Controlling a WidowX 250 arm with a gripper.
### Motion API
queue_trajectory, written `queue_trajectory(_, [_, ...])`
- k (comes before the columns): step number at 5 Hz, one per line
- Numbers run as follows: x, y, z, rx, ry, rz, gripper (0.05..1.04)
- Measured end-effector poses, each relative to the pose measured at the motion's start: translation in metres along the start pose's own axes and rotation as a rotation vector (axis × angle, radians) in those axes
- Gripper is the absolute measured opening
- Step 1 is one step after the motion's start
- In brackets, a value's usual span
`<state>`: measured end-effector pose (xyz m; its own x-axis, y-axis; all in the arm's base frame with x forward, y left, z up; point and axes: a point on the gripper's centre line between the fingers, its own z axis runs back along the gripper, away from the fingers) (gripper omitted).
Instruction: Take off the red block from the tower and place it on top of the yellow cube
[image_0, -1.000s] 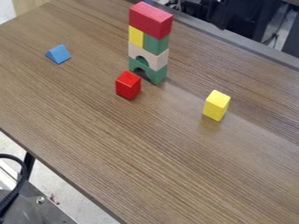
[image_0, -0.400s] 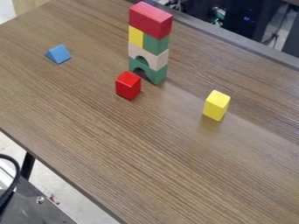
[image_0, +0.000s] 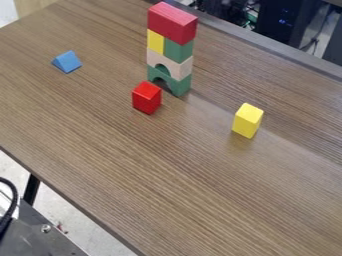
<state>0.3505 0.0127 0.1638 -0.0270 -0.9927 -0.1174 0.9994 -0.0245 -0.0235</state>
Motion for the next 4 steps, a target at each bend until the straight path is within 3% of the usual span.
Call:
queue_trajectory(1, [-0.008, -0.004, -0.012, -0.015, -0.004, -0.001, 0.999])
queue_trajectory(4, [-0.030, -0.005, -0.017, 0.082, -0.049, 0.048, 0.999])
